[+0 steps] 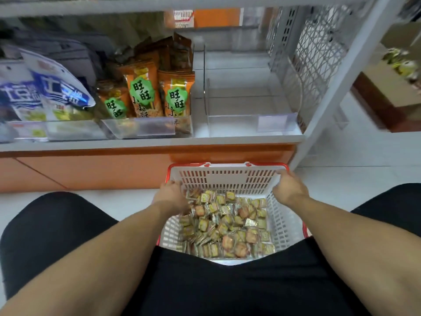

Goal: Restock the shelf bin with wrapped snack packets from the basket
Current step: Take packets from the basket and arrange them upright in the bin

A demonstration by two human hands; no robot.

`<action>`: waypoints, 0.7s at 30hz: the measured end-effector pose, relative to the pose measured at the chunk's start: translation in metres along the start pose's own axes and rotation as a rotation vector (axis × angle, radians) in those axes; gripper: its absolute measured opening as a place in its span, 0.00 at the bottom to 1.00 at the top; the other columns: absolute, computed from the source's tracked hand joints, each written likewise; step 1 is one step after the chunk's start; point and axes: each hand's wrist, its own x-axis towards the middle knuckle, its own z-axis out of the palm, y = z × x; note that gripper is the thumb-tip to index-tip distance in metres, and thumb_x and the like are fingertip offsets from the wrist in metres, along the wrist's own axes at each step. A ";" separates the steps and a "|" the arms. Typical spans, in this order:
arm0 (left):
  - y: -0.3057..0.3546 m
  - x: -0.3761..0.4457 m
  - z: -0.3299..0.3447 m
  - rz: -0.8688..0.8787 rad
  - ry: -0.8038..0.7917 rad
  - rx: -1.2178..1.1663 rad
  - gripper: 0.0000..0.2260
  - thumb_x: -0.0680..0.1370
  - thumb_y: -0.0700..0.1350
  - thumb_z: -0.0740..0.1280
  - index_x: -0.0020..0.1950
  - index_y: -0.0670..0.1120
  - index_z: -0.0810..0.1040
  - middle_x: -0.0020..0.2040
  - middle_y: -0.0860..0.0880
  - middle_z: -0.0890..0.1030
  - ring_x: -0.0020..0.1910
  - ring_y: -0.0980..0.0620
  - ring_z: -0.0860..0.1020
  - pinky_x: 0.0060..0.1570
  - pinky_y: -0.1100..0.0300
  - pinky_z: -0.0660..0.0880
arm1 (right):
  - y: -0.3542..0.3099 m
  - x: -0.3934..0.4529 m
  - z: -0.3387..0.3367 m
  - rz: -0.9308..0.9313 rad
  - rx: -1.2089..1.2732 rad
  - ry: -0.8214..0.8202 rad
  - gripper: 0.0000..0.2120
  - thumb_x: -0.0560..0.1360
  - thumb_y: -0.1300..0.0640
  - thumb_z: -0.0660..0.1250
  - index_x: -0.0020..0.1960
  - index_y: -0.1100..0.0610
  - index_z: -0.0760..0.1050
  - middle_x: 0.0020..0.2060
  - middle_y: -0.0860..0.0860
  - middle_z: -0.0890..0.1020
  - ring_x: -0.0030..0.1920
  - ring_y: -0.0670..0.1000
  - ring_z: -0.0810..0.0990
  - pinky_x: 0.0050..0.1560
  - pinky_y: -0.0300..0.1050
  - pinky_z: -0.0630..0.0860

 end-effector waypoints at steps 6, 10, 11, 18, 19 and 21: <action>0.038 0.029 0.043 0.146 -0.307 0.003 0.21 0.78 0.50 0.71 0.70 0.49 0.76 0.70 0.46 0.76 0.69 0.44 0.73 0.74 0.46 0.67 | -0.061 0.026 0.032 -0.243 0.071 -0.487 0.15 0.77 0.66 0.66 0.60 0.53 0.76 0.45 0.52 0.80 0.40 0.50 0.78 0.36 0.40 0.74; 0.025 0.042 0.100 0.139 -0.465 0.049 0.15 0.77 0.47 0.71 0.63 0.50 0.78 0.60 0.46 0.80 0.57 0.46 0.80 0.62 0.51 0.78 | -0.062 0.033 0.109 -0.266 -0.034 -0.660 0.17 0.77 0.59 0.67 0.66 0.55 0.74 0.56 0.57 0.78 0.52 0.55 0.79 0.50 0.44 0.78; 0.021 0.044 0.111 0.129 -0.481 0.063 0.15 0.77 0.46 0.71 0.62 0.50 0.78 0.58 0.47 0.81 0.56 0.46 0.80 0.60 0.52 0.79 | -0.059 0.033 0.128 -0.283 -0.056 -0.710 0.28 0.75 0.54 0.71 0.73 0.52 0.69 0.64 0.57 0.77 0.60 0.56 0.78 0.62 0.48 0.75; 0.016 0.062 0.170 0.103 -0.458 0.310 0.40 0.75 0.57 0.72 0.82 0.58 0.54 0.73 0.41 0.64 0.68 0.39 0.73 0.63 0.47 0.74 | -0.047 0.020 0.202 -0.327 0.036 -0.556 0.35 0.66 0.42 0.73 0.69 0.40 0.62 0.64 0.51 0.67 0.66 0.57 0.69 0.64 0.57 0.70; 0.018 0.063 0.177 0.092 -0.457 0.348 0.40 0.77 0.58 0.70 0.83 0.58 0.51 0.74 0.39 0.63 0.70 0.38 0.71 0.66 0.47 0.72 | -0.048 0.019 0.205 -0.370 0.043 -0.546 0.33 0.66 0.43 0.73 0.67 0.42 0.63 0.62 0.50 0.68 0.62 0.55 0.72 0.57 0.53 0.72; 0.021 0.060 0.190 0.086 -0.449 0.406 0.41 0.78 0.61 0.67 0.83 0.54 0.48 0.76 0.37 0.62 0.74 0.38 0.68 0.73 0.45 0.64 | -0.052 0.016 0.212 -0.496 0.038 -0.564 0.31 0.67 0.47 0.73 0.65 0.44 0.63 0.59 0.48 0.68 0.56 0.55 0.76 0.46 0.50 0.72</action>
